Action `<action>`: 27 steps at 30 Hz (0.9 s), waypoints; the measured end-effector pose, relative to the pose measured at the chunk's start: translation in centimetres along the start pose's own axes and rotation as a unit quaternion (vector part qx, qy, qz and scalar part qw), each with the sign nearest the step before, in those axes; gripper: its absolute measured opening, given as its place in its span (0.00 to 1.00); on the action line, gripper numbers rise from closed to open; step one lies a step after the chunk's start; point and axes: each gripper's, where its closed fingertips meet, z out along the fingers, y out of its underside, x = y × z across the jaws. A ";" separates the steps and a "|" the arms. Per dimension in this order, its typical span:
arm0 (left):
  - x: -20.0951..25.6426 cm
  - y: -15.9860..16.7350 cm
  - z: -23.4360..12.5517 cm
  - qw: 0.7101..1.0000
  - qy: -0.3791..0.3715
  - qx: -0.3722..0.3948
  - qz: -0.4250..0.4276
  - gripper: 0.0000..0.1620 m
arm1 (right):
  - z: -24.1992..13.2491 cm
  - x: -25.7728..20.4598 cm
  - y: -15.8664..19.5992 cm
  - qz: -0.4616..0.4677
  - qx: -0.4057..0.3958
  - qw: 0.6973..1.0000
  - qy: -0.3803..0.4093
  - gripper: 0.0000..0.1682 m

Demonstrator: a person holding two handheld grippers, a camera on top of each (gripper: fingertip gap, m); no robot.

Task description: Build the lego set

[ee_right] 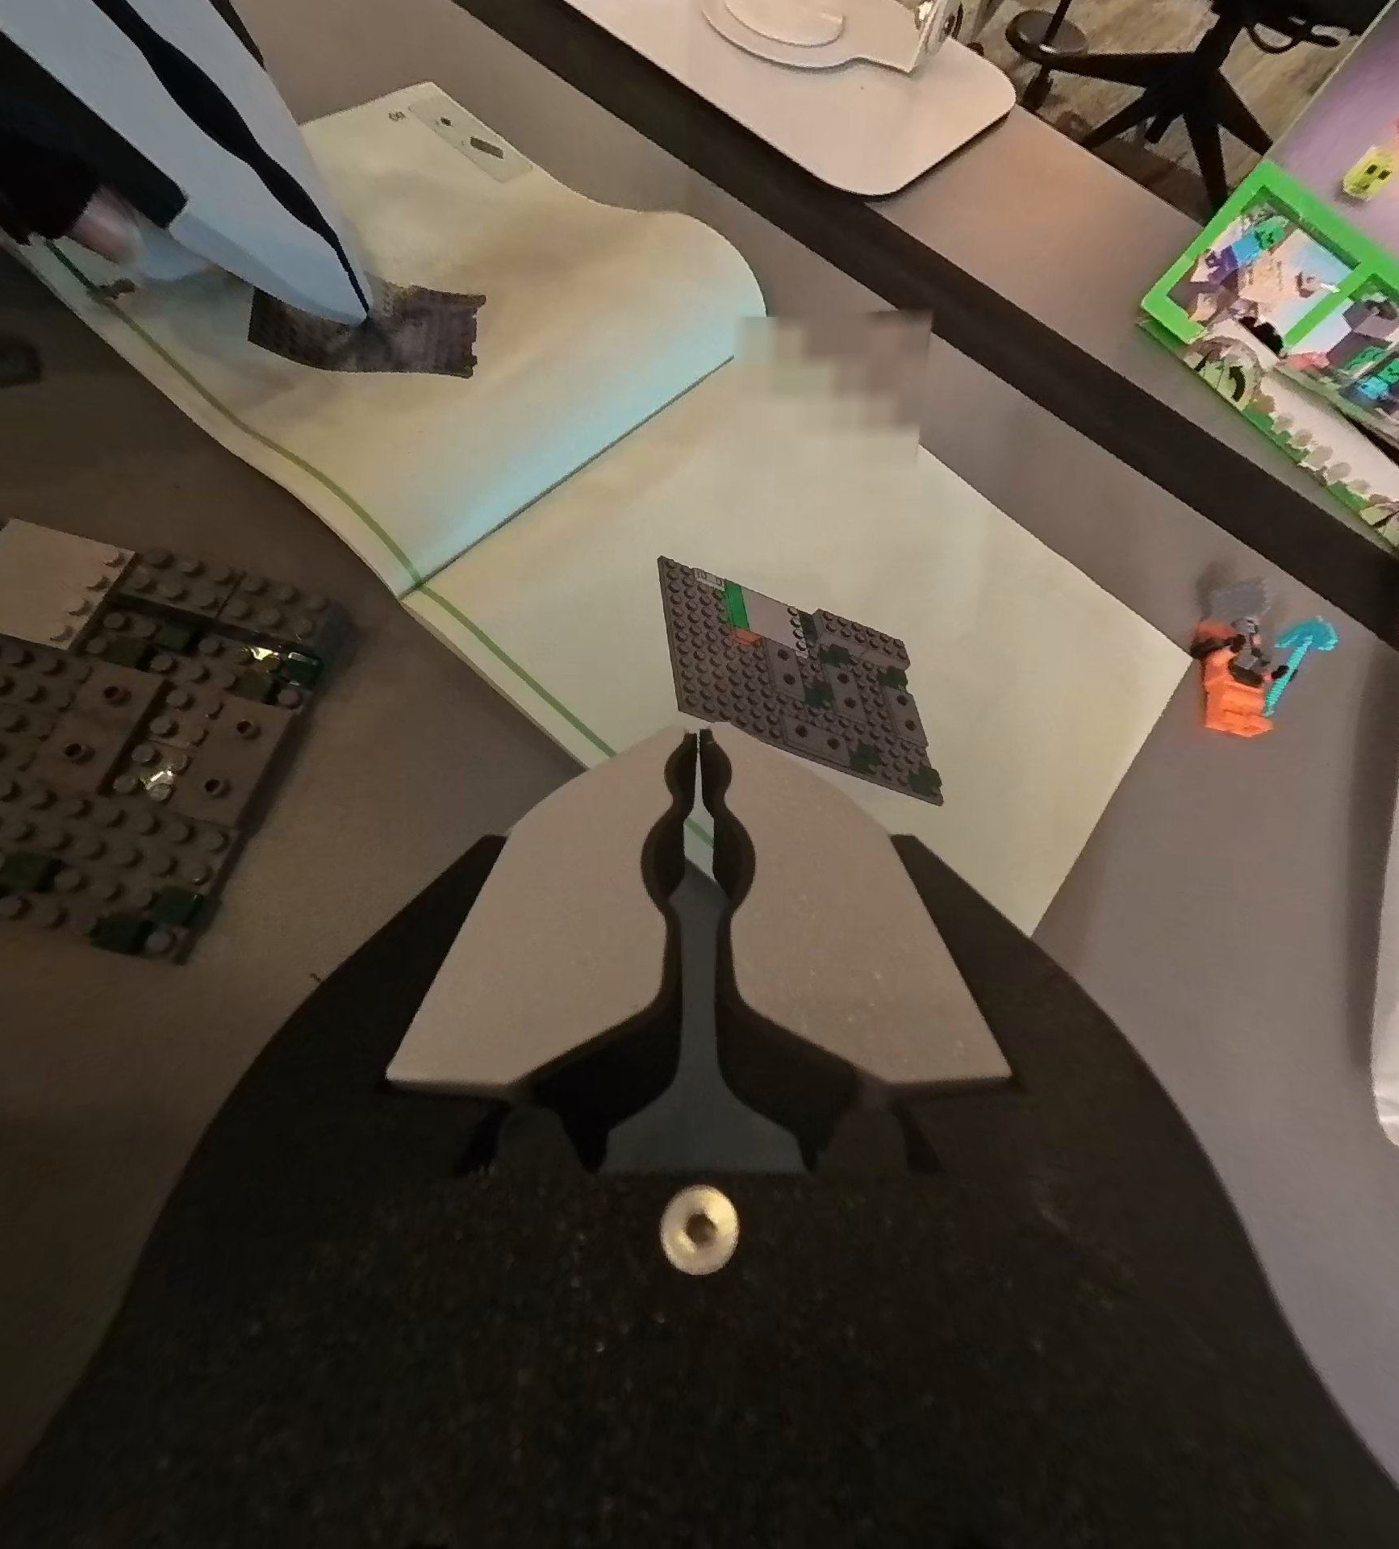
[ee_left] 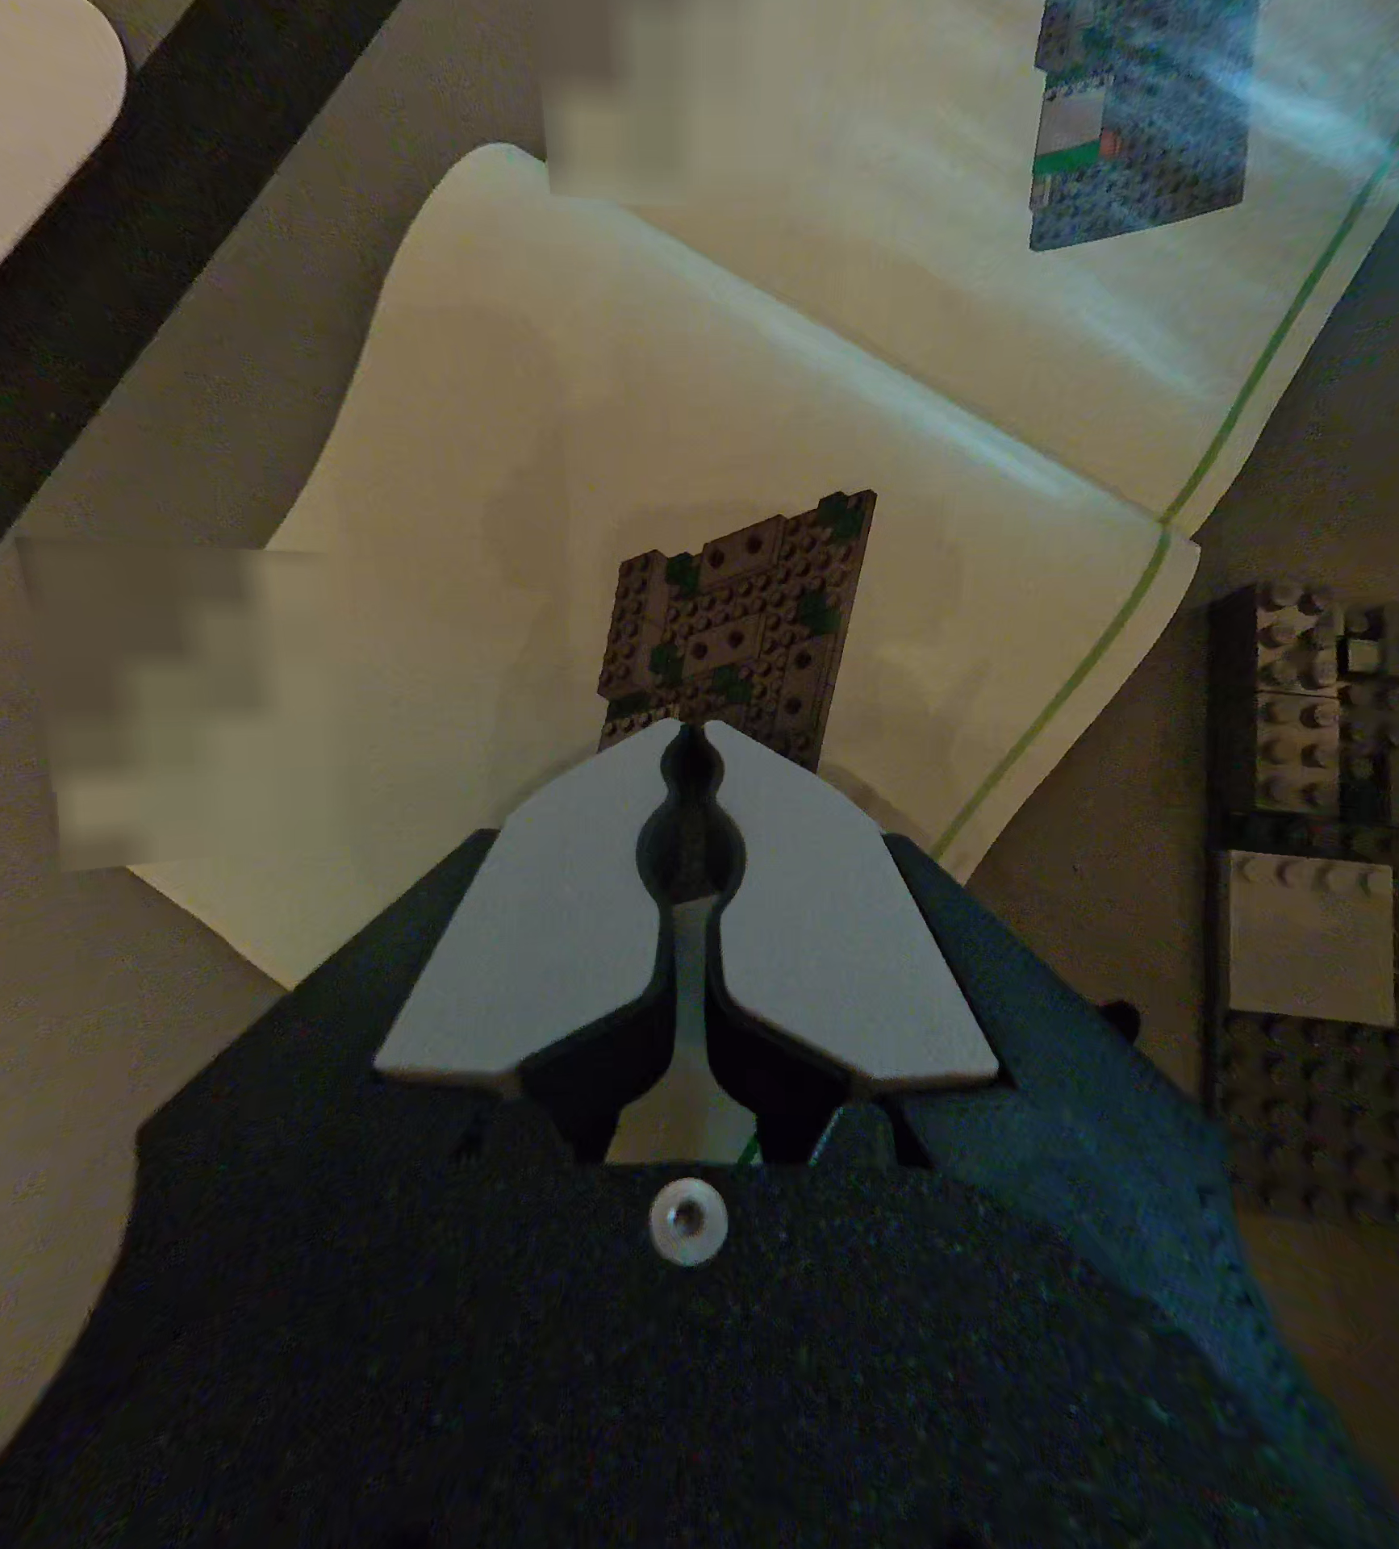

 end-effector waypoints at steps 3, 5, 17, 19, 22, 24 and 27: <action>0.0 0.0 0.0 1.000 -0.005 -0.003 0.006 0.00 | 0.0 0.0 0.0 0.000 -0.001 1.000 0.000 0.00; 0.0 0.0 0.0 1.000 -0.008 -0.005 0.008 0.00 | 0.0 0.0 0.0 -0.001 -0.001 1.000 0.000 0.00; 0.0 0.0 0.0 1.000 -0.009 -0.005 0.008 0.00 | 0.0 0.0 0.1 0.000 -0.001 1.000 0.000 0.00; 0.0 0.0 0.0 1.000 -0.009 -0.005 0.009 0.00 | 0.1 0.0 0.1 -0.001 -0.002 1.000 0.000 0.00; 0.0 0.0 0.0 1.000 -0.007 -0.004 0.007 0.00 | 0.1 0.0 0.1 0.000 -0.002 1.000 0.000 0.00; 0.0 0.1 0.0 1.000 -0.008 -0.005 0.008 0.00 | 0.1 0.1 0.2 0.000 -0.003 1.000 0.000 0.00; 0.0 0.2 -0.1 1.000 -0.007 -0.006 0.007 0.00 | 0.1 0.1 0.2 0.000 -0.003 1.000 0.000 0.00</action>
